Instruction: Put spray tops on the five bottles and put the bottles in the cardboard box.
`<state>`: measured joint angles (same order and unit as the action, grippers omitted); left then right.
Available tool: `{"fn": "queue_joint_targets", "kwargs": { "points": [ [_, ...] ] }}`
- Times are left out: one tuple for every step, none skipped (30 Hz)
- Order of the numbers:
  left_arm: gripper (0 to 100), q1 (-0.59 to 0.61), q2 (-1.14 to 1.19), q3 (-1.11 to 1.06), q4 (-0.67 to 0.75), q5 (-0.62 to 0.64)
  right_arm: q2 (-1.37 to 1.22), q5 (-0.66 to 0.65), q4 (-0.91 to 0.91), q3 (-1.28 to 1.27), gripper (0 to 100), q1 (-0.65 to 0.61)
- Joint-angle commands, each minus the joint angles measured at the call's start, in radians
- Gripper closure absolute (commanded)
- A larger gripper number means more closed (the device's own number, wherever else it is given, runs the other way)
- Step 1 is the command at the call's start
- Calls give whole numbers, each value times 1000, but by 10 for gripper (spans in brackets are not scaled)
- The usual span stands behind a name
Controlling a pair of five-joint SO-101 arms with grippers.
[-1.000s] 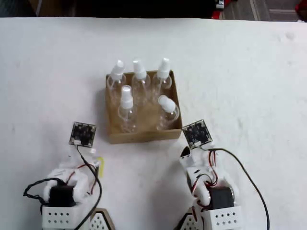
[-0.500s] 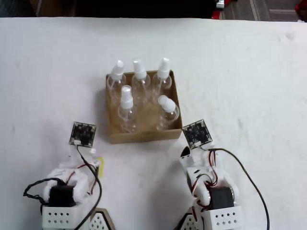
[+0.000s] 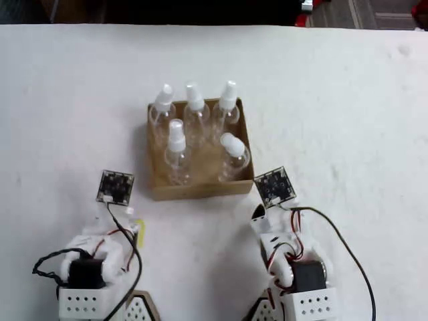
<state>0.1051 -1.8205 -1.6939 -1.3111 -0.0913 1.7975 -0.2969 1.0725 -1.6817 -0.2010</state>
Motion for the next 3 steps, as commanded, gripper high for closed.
{"fn": "queue_joint_targets", "kwargs": {
  "points": [
    [852,7,-7,2,23,5,-4,-11,7,-9,984,10],
    [852,7,-7,2,23,5,-4,-11,7,-9,984,10],
    [852,7,-7,2,23,5,-4,-11,7,-9,984,10]
  ]
}}
